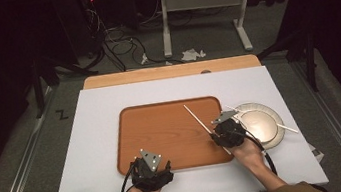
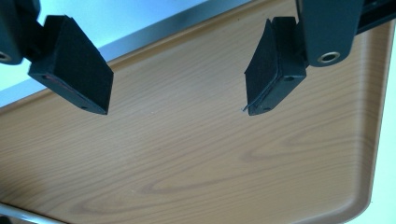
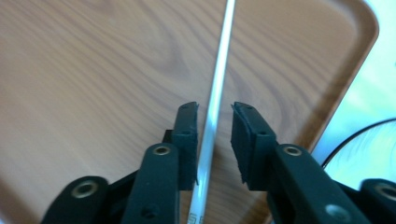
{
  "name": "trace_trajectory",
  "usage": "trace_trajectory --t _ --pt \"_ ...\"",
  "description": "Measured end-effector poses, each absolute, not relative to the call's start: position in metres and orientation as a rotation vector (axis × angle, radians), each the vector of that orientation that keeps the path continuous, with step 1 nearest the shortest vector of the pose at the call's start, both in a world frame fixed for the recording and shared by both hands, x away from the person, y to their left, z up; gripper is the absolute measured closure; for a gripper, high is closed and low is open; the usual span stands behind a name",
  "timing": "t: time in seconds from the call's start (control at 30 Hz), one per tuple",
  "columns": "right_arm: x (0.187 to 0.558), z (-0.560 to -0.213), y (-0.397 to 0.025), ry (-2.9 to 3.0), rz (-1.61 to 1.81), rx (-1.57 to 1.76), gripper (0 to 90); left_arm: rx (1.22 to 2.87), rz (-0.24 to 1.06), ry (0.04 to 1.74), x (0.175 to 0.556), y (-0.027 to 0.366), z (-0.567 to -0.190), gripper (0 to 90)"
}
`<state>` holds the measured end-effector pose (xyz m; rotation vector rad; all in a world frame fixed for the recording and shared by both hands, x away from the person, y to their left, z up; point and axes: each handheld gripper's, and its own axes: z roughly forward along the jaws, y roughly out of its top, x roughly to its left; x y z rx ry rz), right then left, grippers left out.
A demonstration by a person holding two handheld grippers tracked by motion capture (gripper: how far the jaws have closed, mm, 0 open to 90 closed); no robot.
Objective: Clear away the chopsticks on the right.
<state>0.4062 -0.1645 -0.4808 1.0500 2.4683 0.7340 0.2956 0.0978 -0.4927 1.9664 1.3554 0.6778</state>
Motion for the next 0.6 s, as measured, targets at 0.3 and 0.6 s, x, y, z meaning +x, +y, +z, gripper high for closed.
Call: trace_trajectory --t 0.3,0.6 --pt "0.393 -0.468 -0.176 2.449 0.887 1.037 59.6 1.971 0.669 1.315 0.300 0.092 -0.491 23.5" --pt "0.377 -0.455 -0.202 2.370 0.950 1.070 58.2 2.001 0.671 1.240 0.309 0.081 -0.488 23.3"
